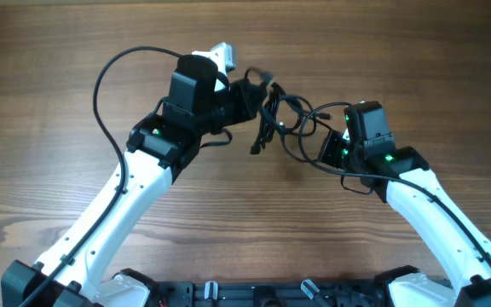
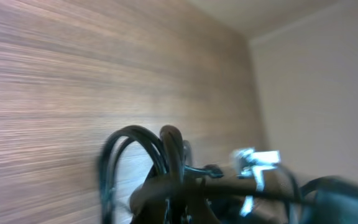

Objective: Untangle cables

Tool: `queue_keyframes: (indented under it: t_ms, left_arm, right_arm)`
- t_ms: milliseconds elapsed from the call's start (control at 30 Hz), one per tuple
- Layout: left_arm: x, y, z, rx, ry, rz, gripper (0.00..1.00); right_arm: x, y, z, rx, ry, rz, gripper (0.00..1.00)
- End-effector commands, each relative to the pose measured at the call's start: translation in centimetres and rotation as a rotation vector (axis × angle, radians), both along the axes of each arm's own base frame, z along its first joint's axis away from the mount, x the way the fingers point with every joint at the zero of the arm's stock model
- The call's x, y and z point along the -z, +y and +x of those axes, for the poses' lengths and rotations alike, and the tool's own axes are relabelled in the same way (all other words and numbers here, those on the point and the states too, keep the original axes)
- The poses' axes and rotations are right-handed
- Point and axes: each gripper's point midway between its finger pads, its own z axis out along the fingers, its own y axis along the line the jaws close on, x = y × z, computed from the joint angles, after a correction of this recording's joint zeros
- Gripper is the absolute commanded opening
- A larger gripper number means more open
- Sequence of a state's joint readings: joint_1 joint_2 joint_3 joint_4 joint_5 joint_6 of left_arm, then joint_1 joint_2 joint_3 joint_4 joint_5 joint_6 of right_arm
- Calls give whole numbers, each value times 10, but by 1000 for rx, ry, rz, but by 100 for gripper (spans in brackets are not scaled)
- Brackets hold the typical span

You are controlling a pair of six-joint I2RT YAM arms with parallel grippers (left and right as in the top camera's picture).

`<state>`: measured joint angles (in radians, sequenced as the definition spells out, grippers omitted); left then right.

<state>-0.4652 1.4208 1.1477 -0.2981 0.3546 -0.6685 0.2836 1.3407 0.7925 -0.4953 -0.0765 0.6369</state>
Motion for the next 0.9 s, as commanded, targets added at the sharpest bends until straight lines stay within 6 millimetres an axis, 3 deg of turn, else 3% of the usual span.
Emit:
queue_keyframes:
  t_ms: [0, 100, 267, 333, 400, 467, 567, 767, 867]
  left_arm:
    - [-2, 24, 2, 90, -198, 249, 4]
    - [18, 40, -3, 90, -160, 370, 4]
    - [33, 47, -15, 132, -113, 434, 4]
    - [36, 49, -18, 136, -98, 440, 4]
    - [39, 50, -20, 139, -85, 445, 4]
    - [40, 50, -21, 140, -79, 447, 4]
    - [41, 51, -22, 141, -72, 450, 4]
    - [46, 53, -26, 147, -49, 459, 4]
    - [51, 55, -30, 153, -24, 469, 4]
  right_arm:
    - [7, -23, 2, 69, -4, -107, 4]
    - [6, -22, 5, 85, -15, -95, 4]
    - [2, -20, 12, 118, -40, -67, 6]
    - [0, -20, 15, 139, -49, -50, 24]
    - [-2, -19, 18, 139, -63, -45, 35]
    - [-3, -18, 19, 139, -71, -43, 59]
    - [-3, -18, 19, 138, -70, -43, 80]
    - [-3, -15, 18, 117, -66, -32, 100]
    - [-3, -5, 16, 84, -53, 14, 100]
